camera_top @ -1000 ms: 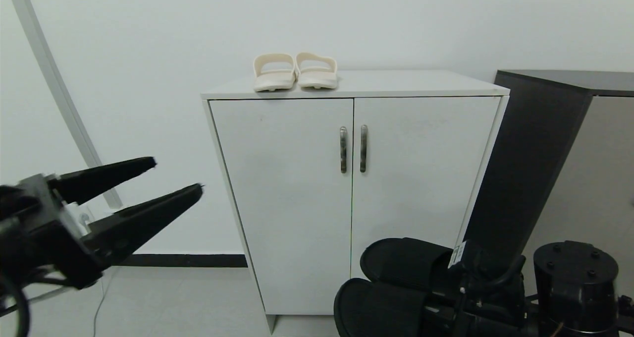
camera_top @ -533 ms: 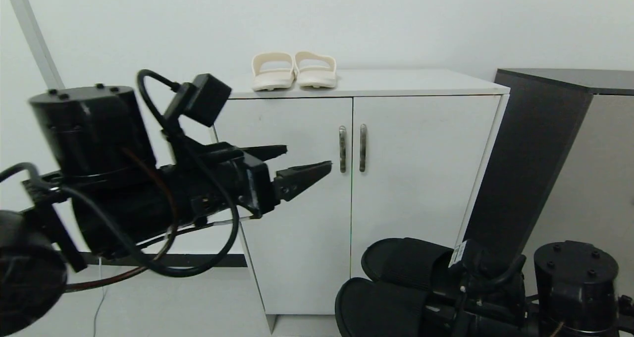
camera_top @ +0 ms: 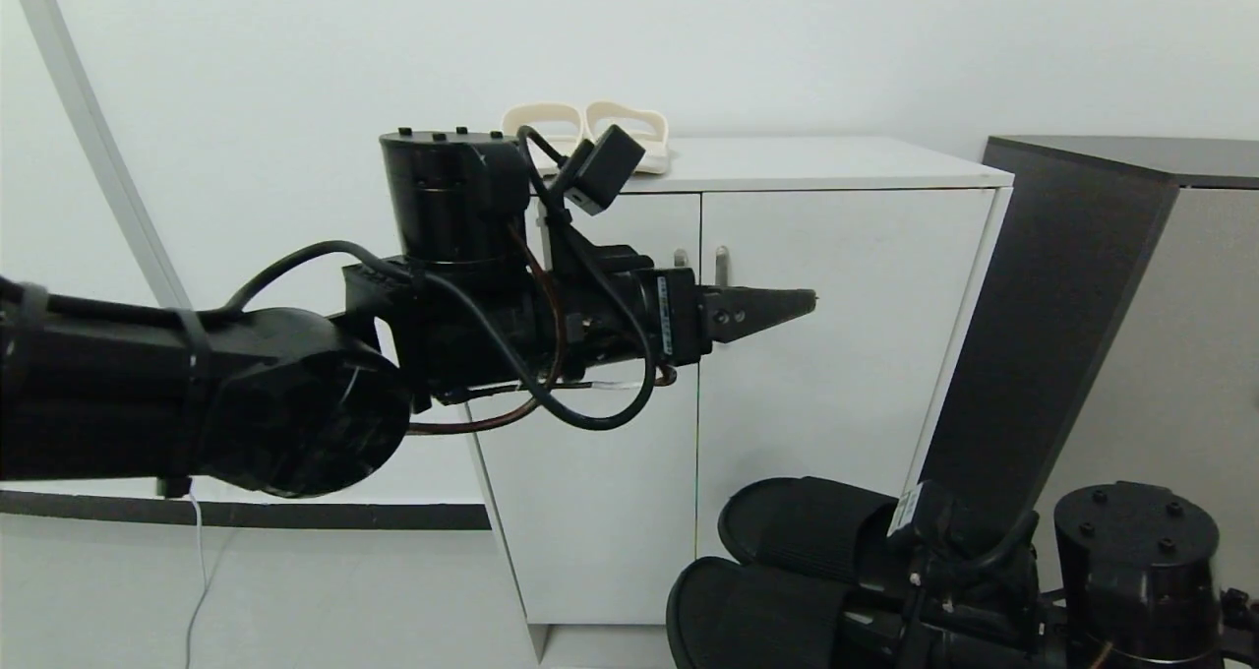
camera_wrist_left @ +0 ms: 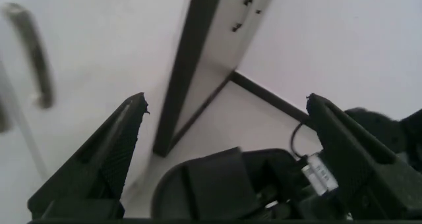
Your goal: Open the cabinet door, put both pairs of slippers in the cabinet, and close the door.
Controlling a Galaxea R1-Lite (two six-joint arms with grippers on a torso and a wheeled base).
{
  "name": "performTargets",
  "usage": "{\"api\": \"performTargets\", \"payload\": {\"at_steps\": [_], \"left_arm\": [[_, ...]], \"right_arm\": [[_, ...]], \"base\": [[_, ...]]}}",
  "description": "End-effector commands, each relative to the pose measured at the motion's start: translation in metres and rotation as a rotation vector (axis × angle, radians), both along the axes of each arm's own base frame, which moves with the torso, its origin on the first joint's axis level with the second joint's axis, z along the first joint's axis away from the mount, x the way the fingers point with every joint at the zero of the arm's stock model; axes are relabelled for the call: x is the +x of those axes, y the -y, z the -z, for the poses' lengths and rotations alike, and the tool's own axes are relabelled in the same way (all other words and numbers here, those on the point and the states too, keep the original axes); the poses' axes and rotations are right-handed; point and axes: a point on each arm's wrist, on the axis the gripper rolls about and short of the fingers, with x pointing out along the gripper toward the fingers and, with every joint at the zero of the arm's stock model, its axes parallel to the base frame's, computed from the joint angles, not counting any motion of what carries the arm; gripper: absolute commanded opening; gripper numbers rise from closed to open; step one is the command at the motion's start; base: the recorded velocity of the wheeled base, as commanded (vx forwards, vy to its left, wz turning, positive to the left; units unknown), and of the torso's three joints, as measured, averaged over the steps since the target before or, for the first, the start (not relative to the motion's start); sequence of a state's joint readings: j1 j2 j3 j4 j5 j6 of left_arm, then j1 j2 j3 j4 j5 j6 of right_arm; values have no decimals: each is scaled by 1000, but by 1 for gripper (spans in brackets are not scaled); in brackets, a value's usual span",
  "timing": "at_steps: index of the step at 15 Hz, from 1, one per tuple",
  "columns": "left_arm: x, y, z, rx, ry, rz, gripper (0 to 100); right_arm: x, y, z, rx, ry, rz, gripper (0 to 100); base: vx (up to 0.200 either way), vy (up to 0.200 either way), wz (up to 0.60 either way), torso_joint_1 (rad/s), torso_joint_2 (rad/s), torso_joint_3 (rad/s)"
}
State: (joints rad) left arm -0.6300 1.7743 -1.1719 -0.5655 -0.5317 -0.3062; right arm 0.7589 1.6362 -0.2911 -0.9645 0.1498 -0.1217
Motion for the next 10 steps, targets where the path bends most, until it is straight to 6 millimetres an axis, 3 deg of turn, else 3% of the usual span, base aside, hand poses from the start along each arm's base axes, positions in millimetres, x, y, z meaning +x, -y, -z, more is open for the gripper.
{"api": "performTargets", "payload": {"at_steps": [1,6,10], "left_arm": [[15,10,7,0,-24,7,100],[26,15,14,18,-48,-61,100],[47,26,16,26,-50,-159,100]], "right_arm": [[0,0,1,-3,-1,0,0],[-1,1,0,-3,2,-1,0],[-2,2,2,-7,-3,-1,0]], "base": [[0,0,0,0,0,0],[0,0,0,0,0,0],[0,0,0,0,0,0]]}}
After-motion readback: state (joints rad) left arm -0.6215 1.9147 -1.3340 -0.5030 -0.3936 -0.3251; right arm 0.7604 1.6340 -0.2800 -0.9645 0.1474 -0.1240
